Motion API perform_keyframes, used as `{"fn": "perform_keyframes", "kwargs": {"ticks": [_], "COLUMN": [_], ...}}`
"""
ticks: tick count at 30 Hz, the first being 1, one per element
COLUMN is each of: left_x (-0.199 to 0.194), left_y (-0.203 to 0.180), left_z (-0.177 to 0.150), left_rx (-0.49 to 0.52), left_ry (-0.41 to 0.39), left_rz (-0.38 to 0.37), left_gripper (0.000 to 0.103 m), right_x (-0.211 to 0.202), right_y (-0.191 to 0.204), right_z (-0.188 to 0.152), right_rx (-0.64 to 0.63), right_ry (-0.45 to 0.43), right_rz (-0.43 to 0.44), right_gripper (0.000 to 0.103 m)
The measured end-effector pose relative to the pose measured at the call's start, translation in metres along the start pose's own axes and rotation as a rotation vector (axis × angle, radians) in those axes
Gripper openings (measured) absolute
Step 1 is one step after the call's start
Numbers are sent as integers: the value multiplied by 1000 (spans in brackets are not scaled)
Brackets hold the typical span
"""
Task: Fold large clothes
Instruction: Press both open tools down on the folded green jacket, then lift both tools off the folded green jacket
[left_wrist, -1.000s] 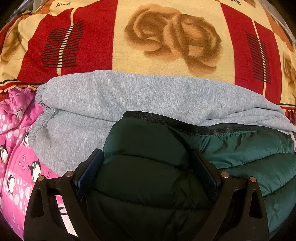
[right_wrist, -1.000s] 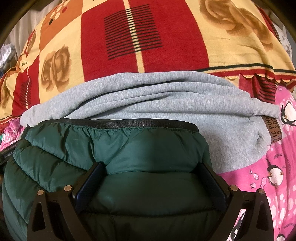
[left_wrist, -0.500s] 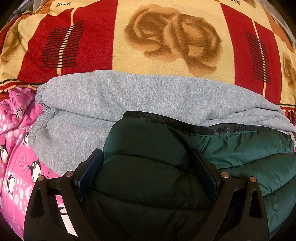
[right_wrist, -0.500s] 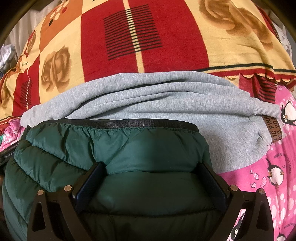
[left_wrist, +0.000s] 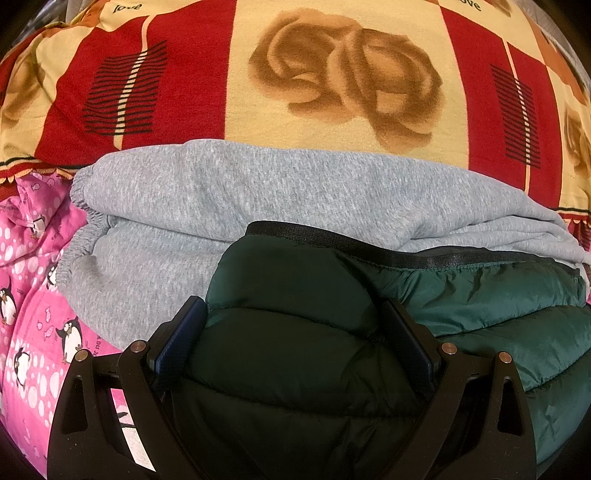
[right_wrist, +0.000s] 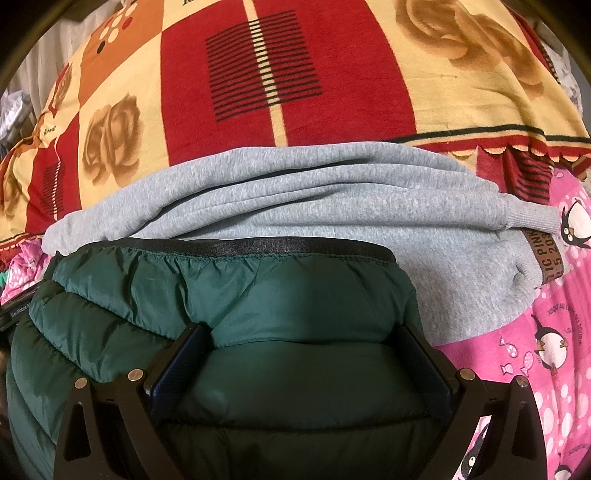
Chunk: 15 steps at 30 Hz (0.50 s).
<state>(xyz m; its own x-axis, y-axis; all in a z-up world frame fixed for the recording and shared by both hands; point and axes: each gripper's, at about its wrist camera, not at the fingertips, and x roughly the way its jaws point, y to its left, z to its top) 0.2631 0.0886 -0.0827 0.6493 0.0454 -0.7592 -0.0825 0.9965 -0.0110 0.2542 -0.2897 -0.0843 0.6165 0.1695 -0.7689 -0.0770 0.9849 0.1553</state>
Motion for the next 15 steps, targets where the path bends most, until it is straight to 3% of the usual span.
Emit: {"fn": "perform_keyframes", "kwargs": {"ticks": [3,4,5,7,12,15], "left_x": [-6,-10,-15,-40,-90,-111], "left_y": [1,3,5,14,23,18], "left_z": [2,4,6,7,-4,-27], "left_rx": [-15,-21,-31,-66,-82,-66], "left_ry": [1,18,24,-20,-57,-54], "left_rz": [22,29,33,41,-39,-96], "left_gripper": [96,96,96,96,96,96], "right_x": [-8,-25,-25,-63,-103,-118], "right_y": [-1,0,0,4,22,47], "right_z": [-1,2,2,8,13,0], "right_rx": [13,16,16,5,-16,-17], "right_ry": [-30,-72,-72,-155,-188,-158], "right_rz": [-31,-97,-97,-178,-134,0], "right_gripper": [99,99,99,99,99,99]}}
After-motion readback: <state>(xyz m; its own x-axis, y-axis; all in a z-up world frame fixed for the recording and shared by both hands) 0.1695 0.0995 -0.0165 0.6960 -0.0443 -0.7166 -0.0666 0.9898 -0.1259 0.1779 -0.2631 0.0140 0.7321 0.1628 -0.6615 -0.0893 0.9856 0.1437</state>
